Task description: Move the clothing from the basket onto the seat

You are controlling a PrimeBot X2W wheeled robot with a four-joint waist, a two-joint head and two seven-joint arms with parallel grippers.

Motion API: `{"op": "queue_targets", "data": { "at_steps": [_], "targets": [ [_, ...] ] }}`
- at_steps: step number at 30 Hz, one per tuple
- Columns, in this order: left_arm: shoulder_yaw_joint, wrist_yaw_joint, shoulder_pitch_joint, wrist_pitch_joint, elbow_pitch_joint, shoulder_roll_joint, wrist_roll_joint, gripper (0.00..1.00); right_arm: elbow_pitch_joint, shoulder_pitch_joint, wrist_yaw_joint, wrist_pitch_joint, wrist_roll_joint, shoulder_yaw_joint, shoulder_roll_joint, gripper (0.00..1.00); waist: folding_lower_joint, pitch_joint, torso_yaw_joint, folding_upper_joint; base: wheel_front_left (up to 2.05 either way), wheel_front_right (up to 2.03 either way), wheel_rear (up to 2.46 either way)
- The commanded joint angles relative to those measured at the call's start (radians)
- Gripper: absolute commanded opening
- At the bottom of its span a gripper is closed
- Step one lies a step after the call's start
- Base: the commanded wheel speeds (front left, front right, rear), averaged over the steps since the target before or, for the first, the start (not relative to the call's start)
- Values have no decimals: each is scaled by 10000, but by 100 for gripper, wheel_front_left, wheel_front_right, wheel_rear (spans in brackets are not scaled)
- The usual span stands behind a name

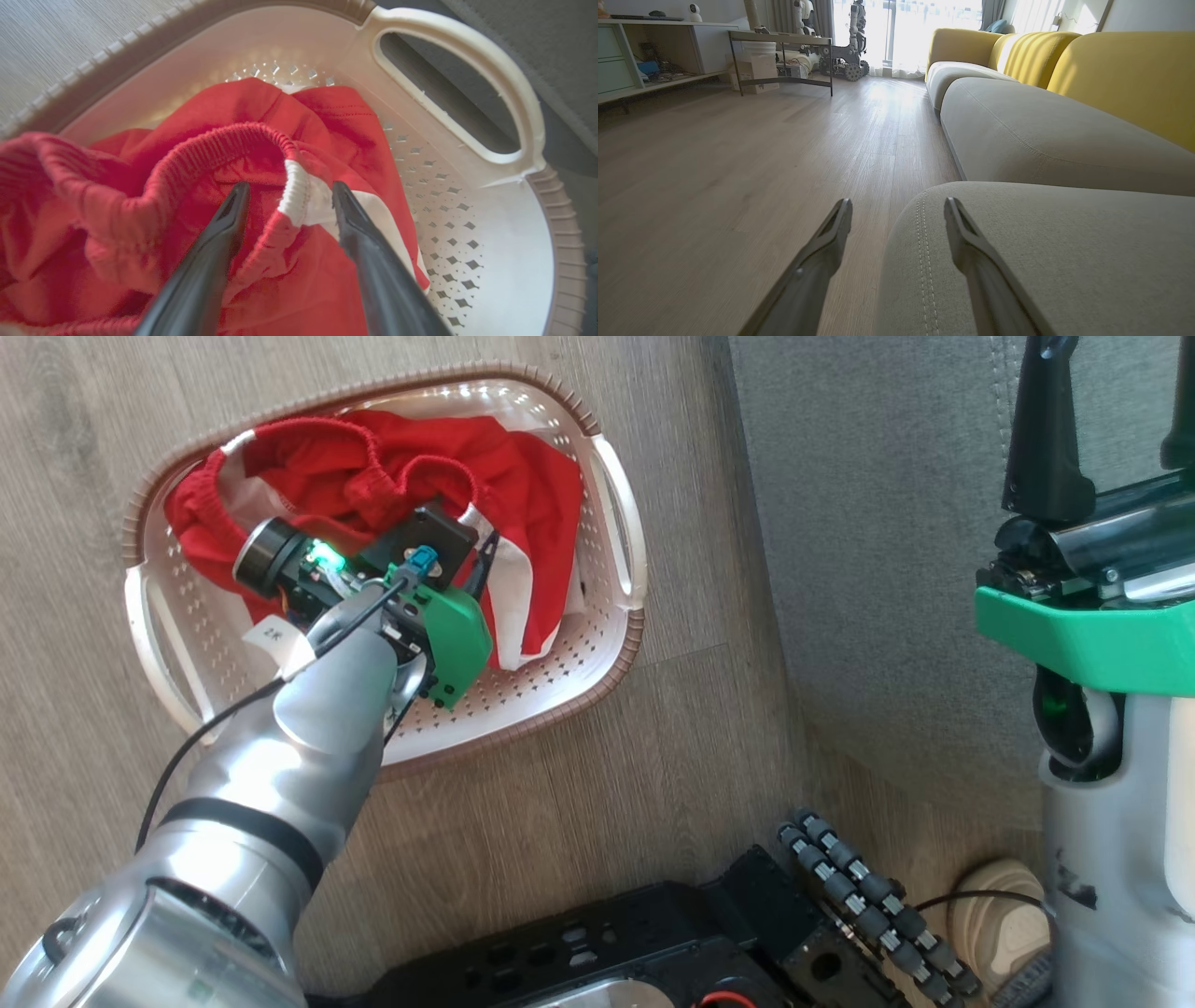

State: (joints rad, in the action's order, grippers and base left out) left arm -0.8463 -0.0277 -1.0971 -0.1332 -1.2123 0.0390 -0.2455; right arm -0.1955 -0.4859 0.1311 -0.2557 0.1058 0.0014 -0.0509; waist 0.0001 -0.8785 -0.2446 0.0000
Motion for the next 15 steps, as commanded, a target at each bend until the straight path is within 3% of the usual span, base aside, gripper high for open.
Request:
{"op": "queue_targets", "data": {
  "at_steps": [1, 2, 3, 4, 15],
  "targets": [
    [-6, -30, 240, 21, 161, 112, -60, 46, -293, 82, -4, -61, 80, 106, 7, 100, -1, 37, 18, 0, 0, 0, 0],
    [-68, -20, 263, 37, 192, 112, -107, 31, -281, 69, -4, -61, 90, 89, 7, 100, -1, 68, 36, 0, 0, 0, 0],
    [-149, 6, 286, 46, 212, 112, -126, 7, -260, 62, -4, -61, 94, 78, 7, 100, -1, 108, 54, 0, 0, 0, 0],
    [-250, 3, 320, 71, 221, 112, -131, 0, -235, 56, -4, -61, 103, 76, 7, 100, -1, 156, 71, 0, 0, 0, 0],
    [-861, -165, 778, -17, 515, 112, -659, 0, 183, 86, -4, -61, 189, 68, 7, 100, -1, 1037, 258, 0, 0, 0, 0]
  ]
}}
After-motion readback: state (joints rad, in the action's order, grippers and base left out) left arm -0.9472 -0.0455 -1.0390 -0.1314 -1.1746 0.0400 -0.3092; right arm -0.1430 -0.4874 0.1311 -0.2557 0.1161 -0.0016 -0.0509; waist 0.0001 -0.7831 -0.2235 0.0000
